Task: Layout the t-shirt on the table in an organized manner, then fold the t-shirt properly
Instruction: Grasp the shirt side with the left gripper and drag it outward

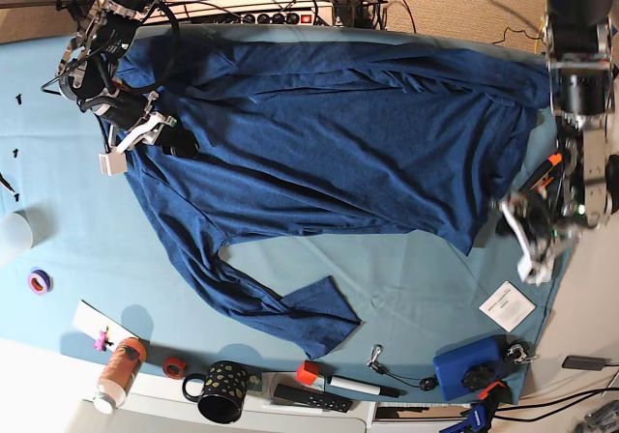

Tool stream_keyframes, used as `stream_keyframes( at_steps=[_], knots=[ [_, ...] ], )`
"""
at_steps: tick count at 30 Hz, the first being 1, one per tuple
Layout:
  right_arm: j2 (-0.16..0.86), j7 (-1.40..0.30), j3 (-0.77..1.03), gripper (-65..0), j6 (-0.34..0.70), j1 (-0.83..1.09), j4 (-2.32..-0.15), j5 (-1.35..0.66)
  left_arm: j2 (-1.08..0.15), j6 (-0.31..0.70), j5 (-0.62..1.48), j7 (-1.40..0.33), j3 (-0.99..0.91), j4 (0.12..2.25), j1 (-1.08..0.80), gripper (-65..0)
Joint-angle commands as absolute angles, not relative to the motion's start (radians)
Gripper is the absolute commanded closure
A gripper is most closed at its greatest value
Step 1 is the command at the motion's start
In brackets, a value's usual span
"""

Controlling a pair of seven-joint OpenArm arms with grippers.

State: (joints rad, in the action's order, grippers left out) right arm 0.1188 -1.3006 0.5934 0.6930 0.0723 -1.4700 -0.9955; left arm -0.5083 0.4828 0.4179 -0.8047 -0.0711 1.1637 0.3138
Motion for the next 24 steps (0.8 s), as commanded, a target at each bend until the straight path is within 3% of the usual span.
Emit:
stream_keyframes(
  at_steps=[1, 24],
  knots=[
    [0.133, -1.277, 0.596, -21.9, 0.698, 0.061, -1.483, -1.025, -0.524, 0.499, 0.448, -0.787, -0.075, 1.178, 0.319, -25.4],
    [0.133, -1.273, 0.596, -21.9, 0.698, 0.061, -1.484, -1.028, -0.498, 0.698, 0.676, -0.76, -0.075, 1.178, 0.268, -25.5]
  ],
)
